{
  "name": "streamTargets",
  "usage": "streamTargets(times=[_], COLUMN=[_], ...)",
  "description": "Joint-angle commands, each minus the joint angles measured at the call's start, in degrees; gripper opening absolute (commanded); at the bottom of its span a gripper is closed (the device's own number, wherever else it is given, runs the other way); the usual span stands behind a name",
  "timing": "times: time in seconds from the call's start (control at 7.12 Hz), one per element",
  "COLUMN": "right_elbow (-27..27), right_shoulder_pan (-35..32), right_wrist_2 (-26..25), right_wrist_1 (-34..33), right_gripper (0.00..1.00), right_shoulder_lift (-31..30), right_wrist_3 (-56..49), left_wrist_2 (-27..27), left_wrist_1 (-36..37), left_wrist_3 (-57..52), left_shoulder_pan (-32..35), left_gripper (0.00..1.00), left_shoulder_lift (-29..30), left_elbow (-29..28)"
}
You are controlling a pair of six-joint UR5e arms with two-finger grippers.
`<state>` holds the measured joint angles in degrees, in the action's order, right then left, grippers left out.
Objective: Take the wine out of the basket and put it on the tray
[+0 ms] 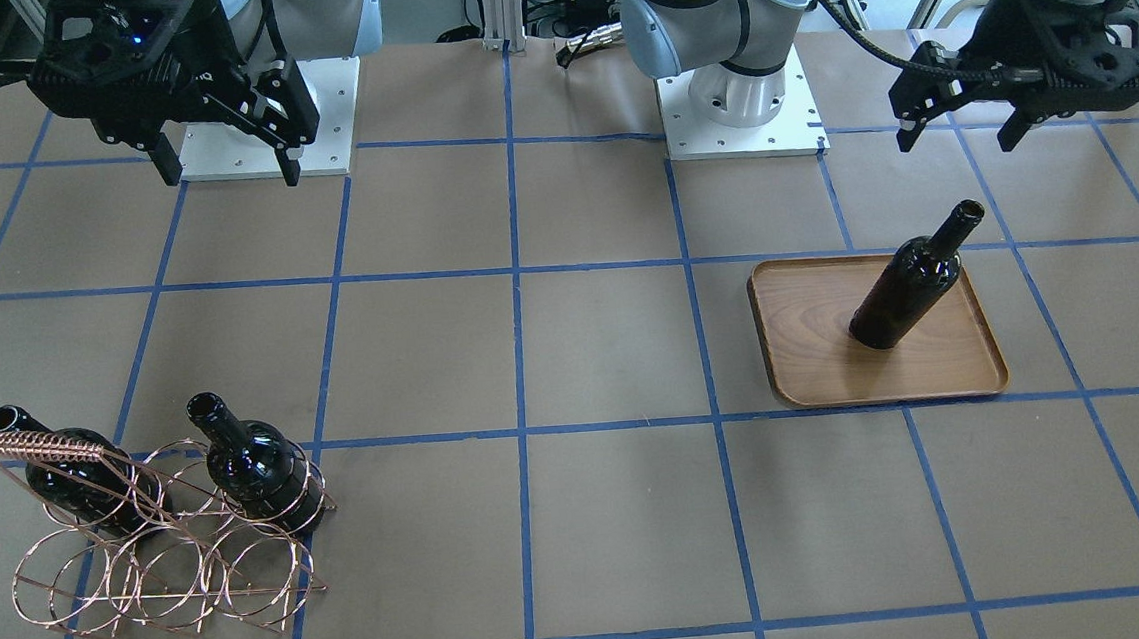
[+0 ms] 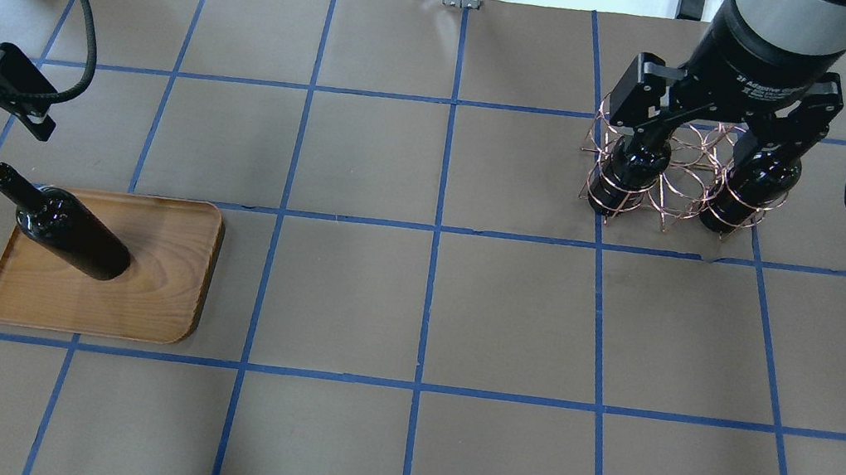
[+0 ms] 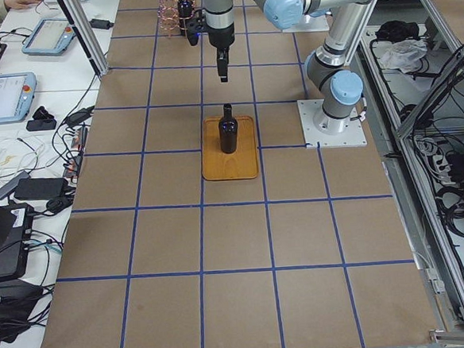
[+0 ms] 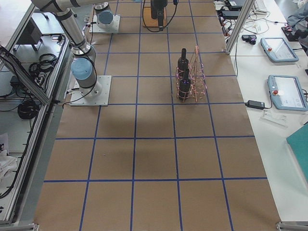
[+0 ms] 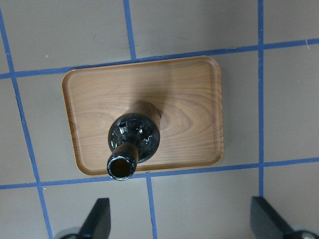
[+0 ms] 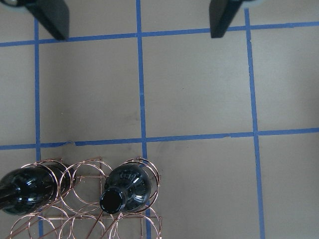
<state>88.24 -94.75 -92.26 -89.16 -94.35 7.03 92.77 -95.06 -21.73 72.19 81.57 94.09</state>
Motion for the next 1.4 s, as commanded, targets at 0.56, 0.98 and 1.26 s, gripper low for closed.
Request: streamTargets(times=[0.56,0.98,1.26], right_elbow=[0.0,0.0,0.0], right_shoulder_pan=[0.0,0.0,0.0], right_wrist_2=[0.0,0.0,0.0], right_wrist_1=[0.0,0.0,0.1], right_gripper=[1.00,1.00,1.00], right_shoulder_lift=[0.0,0.0,0.0], right_wrist_3=[0.0,0.0,0.0], left_wrist_2=[-0.4,-0.5,-0.7], left_wrist_1=[0.7,1.4,2.2], left_wrist_3=[11.8,13.2,13.4], left_shoulder_pan=[9.9,13.1,13.3], left_gripper=[1.00,1.00,1.00], left_shoulder_lift=[-0.5,0.3,0.4], left_elbow=[0.4,0.3,0.3])
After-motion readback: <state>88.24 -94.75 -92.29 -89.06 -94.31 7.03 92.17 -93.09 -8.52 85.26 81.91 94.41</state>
